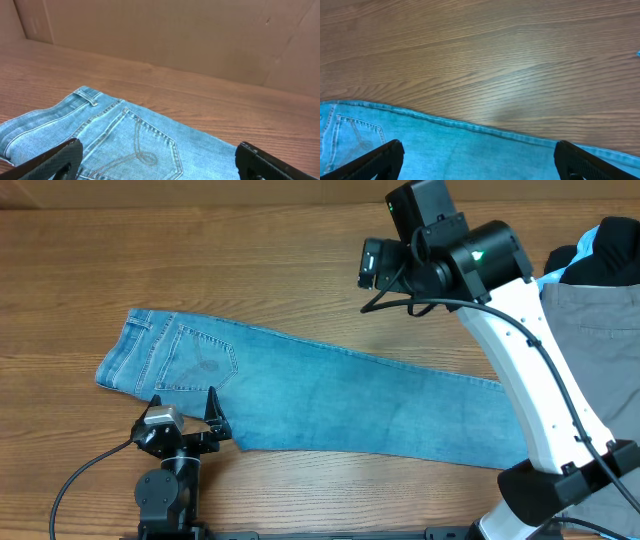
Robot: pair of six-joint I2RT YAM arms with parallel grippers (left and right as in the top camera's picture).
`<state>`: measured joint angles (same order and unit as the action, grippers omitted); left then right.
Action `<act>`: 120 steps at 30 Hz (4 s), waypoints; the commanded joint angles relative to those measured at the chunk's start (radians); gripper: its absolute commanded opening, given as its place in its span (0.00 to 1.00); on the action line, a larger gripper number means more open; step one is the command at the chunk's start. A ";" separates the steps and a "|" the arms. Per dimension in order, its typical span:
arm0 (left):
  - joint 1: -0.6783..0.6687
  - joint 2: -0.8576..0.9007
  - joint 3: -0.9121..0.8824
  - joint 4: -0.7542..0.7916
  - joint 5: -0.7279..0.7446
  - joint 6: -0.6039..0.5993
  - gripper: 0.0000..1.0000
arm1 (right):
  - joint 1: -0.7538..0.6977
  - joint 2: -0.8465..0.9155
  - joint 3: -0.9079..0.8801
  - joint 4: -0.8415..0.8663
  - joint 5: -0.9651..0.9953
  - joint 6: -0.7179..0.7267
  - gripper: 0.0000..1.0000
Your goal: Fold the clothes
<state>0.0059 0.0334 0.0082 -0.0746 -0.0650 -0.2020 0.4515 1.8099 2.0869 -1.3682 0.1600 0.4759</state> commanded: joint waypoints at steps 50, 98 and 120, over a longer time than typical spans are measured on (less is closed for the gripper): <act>0.284 1.488 1.212 -0.587 0.164 -0.084 1.00 | -0.002 0.000 0.000 0.009 -0.012 0.006 1.00; 0.646 1.909 1.212 -0.433 -0.035 -0.455 0.04 | -0.002 0.000 0.000 0.009 -0.012 0.006 1.00; 0.791 1.909 1.241 -0.329 0.144 -0.289 0.49 | -0.002 0.000 0.000 0.009 -0.012 0.006 1.00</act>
<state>0.8112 1.9293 1.2137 -0.4103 0.0368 -0.5549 0.4515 1.8111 2.0850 -1.3624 0.1459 0.4782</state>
